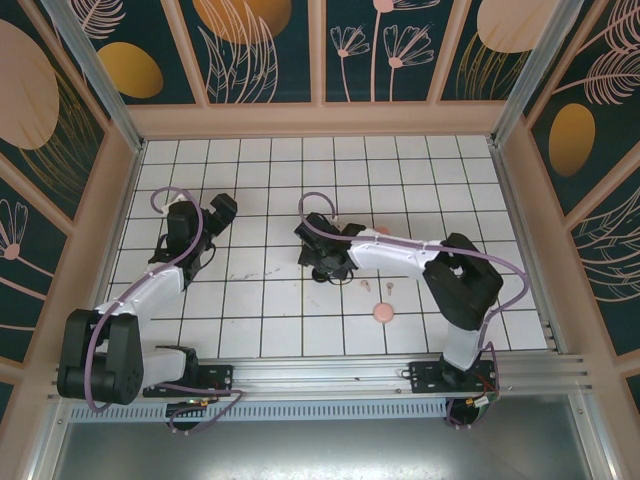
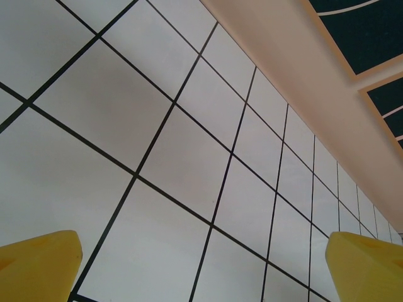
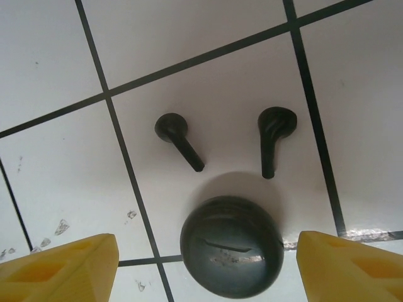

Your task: Insert the wireless bluetooth earbuds into the charging case

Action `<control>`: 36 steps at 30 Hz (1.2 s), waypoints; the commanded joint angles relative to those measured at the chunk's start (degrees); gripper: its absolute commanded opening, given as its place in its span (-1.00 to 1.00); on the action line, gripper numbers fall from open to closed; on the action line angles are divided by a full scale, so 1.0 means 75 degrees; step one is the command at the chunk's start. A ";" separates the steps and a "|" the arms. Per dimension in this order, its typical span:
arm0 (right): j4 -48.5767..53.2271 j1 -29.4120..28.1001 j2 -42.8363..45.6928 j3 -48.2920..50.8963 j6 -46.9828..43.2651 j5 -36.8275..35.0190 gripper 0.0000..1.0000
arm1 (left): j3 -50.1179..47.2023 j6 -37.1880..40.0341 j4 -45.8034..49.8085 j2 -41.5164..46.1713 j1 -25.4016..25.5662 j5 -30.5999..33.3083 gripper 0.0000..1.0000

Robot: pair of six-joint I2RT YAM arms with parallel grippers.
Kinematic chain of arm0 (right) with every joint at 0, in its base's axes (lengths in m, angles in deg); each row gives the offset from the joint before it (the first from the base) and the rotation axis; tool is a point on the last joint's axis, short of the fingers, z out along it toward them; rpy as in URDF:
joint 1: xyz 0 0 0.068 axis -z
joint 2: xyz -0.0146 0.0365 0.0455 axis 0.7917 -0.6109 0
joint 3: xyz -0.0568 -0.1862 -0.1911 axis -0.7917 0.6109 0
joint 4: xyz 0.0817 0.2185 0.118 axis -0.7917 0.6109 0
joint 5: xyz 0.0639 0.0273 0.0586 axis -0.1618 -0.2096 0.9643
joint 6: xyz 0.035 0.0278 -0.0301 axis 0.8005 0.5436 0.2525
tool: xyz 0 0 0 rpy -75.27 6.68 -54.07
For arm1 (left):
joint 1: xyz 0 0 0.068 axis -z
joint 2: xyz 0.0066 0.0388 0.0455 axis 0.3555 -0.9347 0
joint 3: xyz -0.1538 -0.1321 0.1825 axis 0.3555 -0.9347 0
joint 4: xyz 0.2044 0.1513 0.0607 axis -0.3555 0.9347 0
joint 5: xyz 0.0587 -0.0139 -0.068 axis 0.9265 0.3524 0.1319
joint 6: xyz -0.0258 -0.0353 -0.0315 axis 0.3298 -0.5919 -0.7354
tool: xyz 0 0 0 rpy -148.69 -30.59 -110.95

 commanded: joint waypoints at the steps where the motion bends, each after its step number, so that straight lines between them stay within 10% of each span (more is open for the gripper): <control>1: 0.0486 -0.0094 -0.0258 -0.0328 0.0146 -0.0004 0.49 | -0.0045 -0.0102 -0.0343 -0.0037 0.0026 -0.0068 0.97; 36: 0.0748 -0.0186 -0.1333 -0.0762 0.0182 -0.0057 0.20 | -0.0104 -0.0055 -0.0719 -0.0261 0.0024 -0.0231 0.97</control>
